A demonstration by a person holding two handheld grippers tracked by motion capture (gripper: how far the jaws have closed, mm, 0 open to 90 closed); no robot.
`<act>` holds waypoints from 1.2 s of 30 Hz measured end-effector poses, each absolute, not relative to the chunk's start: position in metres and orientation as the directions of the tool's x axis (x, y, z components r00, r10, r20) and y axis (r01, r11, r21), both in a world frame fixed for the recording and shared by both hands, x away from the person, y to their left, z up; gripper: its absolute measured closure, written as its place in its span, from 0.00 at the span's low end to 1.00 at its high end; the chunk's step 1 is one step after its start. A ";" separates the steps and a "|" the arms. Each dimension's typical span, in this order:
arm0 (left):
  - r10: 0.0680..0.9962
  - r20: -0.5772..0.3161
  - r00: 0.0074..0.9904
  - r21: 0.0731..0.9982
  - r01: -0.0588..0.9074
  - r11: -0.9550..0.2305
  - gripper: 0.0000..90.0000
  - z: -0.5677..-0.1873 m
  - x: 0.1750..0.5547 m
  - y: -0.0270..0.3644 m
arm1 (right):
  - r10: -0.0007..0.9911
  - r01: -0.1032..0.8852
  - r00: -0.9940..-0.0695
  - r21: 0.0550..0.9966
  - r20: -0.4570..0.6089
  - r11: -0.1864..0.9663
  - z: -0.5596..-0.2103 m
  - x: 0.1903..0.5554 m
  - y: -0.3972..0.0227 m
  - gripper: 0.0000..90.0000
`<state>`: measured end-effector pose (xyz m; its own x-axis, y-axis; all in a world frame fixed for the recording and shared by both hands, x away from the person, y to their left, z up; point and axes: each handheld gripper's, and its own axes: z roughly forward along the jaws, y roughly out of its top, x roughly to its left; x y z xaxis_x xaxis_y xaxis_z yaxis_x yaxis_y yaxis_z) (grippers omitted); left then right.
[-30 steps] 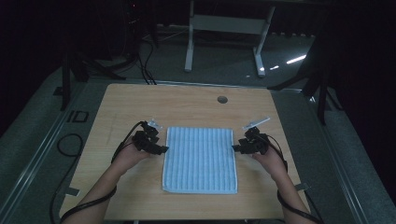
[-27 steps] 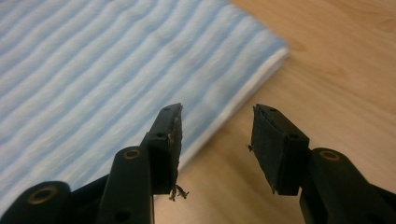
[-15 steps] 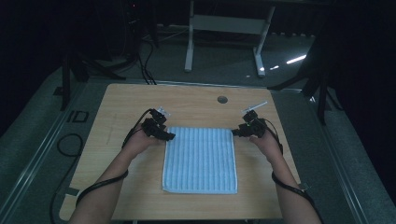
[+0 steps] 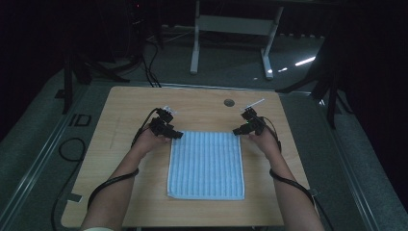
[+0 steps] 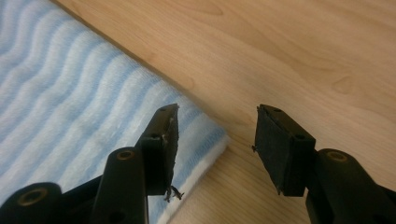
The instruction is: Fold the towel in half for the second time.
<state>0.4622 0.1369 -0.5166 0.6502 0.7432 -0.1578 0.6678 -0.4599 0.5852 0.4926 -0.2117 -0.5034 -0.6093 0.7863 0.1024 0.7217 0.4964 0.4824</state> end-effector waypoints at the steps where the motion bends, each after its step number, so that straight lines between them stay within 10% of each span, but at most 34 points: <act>1: 0.743 -0.158 0.651 0.581 0.669 -0.463 0.48 -0.518 0.464 0.137 | 0.785 0.726 -0.611 0.469 0.104 0.503 -0.507 0.494 -0.210 0.55; 9: 0.746 -0.171 0.643 0.549 0.691 -0.470 0.67 -0.528 0.471 0.130 | 0.780 0.739 -0.614 0.436 0.120 0.514 -0.522 0.497 -0.206 0.68; 13: 0.758 -0.153 0.634 0.527 0.701 -0.480 0.98 -0.530 0.472 0.128 | 0.768 0.730 -0.631 0.421 0.113 0.538 -0.523 0.496 -0.204 0.94; 36: 0.790 -0.110 0.603 0.542 0.703 -0.461 0.99 -0.497 0.462 0.133 | 0.748 0.681 -0.662 0.463 0.056 0.567 -0.498 0.484 -0.207 0.97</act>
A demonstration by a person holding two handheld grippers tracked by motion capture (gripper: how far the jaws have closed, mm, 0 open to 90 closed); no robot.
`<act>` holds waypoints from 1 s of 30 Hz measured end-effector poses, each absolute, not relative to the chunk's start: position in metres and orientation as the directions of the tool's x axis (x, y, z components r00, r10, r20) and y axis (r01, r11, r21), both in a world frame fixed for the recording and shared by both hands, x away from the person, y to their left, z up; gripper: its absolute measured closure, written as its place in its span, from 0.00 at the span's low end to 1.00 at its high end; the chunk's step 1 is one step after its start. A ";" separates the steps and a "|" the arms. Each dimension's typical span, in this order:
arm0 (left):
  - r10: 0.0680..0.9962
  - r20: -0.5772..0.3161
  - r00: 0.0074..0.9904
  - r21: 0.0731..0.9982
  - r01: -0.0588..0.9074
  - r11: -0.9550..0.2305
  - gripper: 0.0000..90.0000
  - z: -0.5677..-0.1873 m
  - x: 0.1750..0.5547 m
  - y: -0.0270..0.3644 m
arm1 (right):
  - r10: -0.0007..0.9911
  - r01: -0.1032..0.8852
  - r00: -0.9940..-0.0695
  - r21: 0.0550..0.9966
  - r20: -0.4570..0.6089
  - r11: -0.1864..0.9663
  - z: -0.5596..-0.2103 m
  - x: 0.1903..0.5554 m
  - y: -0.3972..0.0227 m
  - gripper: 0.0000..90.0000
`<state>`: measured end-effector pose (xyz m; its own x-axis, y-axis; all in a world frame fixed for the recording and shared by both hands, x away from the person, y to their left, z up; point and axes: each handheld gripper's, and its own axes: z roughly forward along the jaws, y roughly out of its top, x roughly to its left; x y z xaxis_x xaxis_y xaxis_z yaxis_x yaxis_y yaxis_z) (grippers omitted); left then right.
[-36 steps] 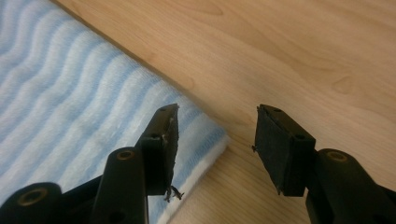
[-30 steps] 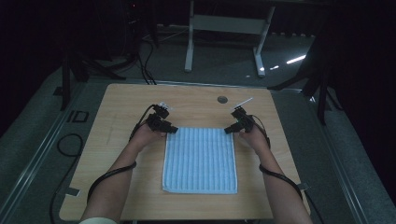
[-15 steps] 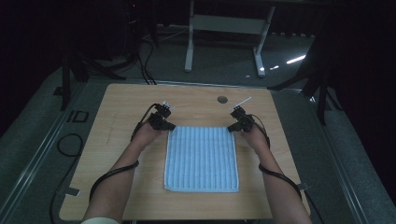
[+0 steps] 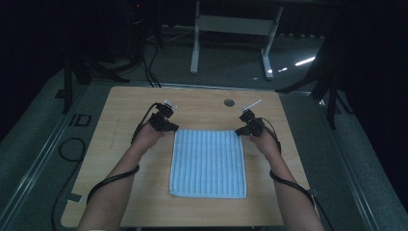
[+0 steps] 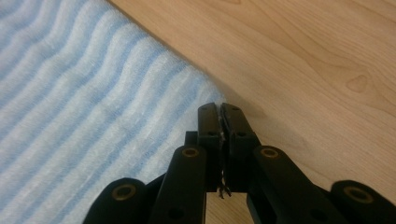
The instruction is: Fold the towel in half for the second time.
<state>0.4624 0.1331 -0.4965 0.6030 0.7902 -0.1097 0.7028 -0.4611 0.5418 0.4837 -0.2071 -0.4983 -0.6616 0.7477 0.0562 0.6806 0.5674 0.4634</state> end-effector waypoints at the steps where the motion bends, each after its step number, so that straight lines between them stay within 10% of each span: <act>1: 0.790 -0.110 0.603 0.542 0.703 -0.461 0.96 -0.497 0.462 0.133 | 0.748 0.681 -0.662 0.463 0.056 0.567 -0.498 0.484 -0.207 0.97; 2: 0.799 -0.144 0.583 0.538 0.724 -0.432 0.96 -0.505 0.467 0.133 | 0.748 0.684 -0.660 0.463 0.064 0.564 -0.499 0.484 -0.207 0.97; 3: 0.804 -0.124 0.581 0.531 0.724 -0.441 0.74 -0.508 0.468 0.131 | 0.747 0.685 -0.661 0.456 0.064 0.568 -0.501 0.483 -0.206 0.97; 9: 0.814 -0.162 0.558 0.484 0.764 -0.427 0.65 -0.524 0.477 0.126 | 0.746 0.684 -0.663 0.457 0.062 0.569 -0.501 0.485 -0.206 0.97; 13: 0.812 -0.195 0.550 0.486 0.773 -0.407 0.69 -0.529 0.481 0.123 | 0.746 0.685 -0.662 0.455 0.064 0.569 -0.501 0.485 -0.205 0.97; 16: 0.811 -0.219 0.542 0.493 0.779 -0.387 0.96 -0.528 0.482 0.123 | 0.744 0.679 -0.666 0.464 0.062 0.569 -0.499 0.486 -0.204 0.97; 30: 0.750 -0.206 0.628 0.668 0.651 -0.362 0.98 -0.455 0.434 0.141 | 0.713 0.588 -0.701 0.581 0.019 0.562 -0.453 0.453 -0.216 0.97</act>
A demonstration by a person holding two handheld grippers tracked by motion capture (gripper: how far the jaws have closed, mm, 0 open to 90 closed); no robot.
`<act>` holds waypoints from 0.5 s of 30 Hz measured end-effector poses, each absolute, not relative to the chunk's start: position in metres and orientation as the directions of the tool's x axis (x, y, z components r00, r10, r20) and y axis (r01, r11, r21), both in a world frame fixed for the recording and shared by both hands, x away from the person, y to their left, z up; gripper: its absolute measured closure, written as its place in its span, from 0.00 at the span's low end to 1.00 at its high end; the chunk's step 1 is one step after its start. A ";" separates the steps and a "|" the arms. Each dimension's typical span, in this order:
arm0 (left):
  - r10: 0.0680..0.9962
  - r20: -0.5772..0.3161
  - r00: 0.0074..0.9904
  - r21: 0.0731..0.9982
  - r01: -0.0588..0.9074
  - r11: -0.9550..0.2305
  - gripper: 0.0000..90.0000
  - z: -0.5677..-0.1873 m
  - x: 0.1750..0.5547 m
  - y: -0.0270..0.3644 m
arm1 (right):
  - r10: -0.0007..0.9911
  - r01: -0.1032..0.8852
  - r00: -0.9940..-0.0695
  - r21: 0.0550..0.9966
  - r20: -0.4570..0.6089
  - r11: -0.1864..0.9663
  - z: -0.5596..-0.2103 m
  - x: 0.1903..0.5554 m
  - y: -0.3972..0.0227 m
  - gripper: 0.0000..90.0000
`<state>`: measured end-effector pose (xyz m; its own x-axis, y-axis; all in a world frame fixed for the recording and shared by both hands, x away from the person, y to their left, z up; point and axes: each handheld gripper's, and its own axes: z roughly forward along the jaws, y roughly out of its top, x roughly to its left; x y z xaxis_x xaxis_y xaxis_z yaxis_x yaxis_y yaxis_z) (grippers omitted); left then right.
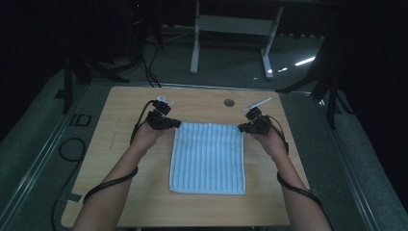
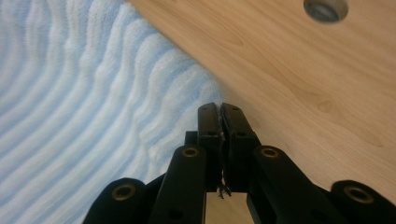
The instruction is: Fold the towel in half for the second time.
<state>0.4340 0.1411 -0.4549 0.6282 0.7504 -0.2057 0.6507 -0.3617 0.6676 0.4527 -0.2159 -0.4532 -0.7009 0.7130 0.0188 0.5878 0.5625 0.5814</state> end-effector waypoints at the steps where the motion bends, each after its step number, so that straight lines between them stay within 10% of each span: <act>1: 0.742 -0.223 0.632 0.672 0.651 -0.352 0.98 -0.452 0.428 0.145 | 0.707 0.578 -0.707 0.589 0.016 0.564 -0.450 0.448 -0.217 0.97; 15: 0.643 -0.253 0.723 0.723 0.582 -0.371 0.98 -0.459 0.317 0.171 | 0.611 0.437 -0.791 0.707 0.009 0.556 -0.437 0.328 -0.234 0.97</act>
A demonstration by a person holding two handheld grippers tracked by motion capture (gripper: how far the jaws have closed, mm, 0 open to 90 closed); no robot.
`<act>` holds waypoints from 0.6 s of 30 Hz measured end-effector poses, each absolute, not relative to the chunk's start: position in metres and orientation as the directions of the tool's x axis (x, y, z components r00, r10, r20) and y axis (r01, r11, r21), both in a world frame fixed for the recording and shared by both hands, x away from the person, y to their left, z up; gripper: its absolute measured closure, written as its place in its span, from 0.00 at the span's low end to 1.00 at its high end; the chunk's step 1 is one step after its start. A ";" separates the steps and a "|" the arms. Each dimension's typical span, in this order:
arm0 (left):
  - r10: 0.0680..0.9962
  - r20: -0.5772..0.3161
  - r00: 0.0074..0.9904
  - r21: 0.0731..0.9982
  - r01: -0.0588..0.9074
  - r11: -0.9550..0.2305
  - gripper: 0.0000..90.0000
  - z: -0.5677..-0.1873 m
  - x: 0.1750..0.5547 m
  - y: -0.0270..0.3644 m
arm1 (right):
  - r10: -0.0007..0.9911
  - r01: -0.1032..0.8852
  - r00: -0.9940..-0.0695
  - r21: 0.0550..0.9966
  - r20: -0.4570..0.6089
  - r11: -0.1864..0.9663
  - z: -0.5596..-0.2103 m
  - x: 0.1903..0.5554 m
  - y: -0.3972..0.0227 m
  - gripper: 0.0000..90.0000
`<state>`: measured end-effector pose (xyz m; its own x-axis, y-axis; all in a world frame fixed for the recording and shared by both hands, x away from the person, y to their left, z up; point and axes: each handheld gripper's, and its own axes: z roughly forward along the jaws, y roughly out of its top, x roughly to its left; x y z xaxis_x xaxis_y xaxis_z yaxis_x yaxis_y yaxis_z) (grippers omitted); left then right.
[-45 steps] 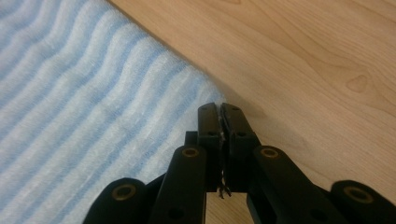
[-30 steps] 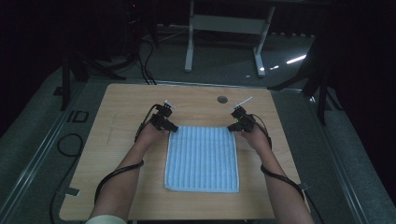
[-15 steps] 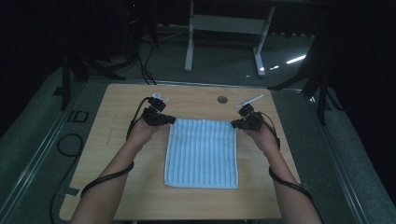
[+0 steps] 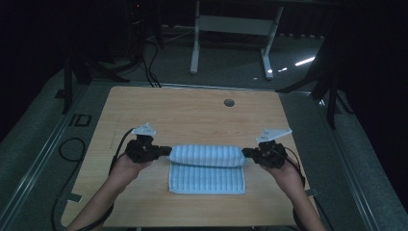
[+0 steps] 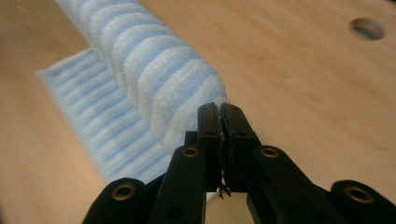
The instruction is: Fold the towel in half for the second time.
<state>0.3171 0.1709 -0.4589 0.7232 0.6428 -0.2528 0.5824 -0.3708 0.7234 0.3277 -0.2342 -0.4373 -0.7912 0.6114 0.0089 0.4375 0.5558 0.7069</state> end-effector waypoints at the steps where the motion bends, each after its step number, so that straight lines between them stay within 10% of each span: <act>1: 0.650 -0.242 0.720 0.727 0.578 -0.370 0.98 -0.463 0.308 0.170 | 0.605 0.435 -0.796 0.704 0.009 0.562 -0.440 0.322 -0.234 0.97; 18: 0.599 -0.326 0.731 0.659 0.630 -0.410 0.97 -0.522 0.251 0.160 | 0.606 0.525 -0.788 0.636 0.112 0.565 -0.498 0.268 -0.248 0.95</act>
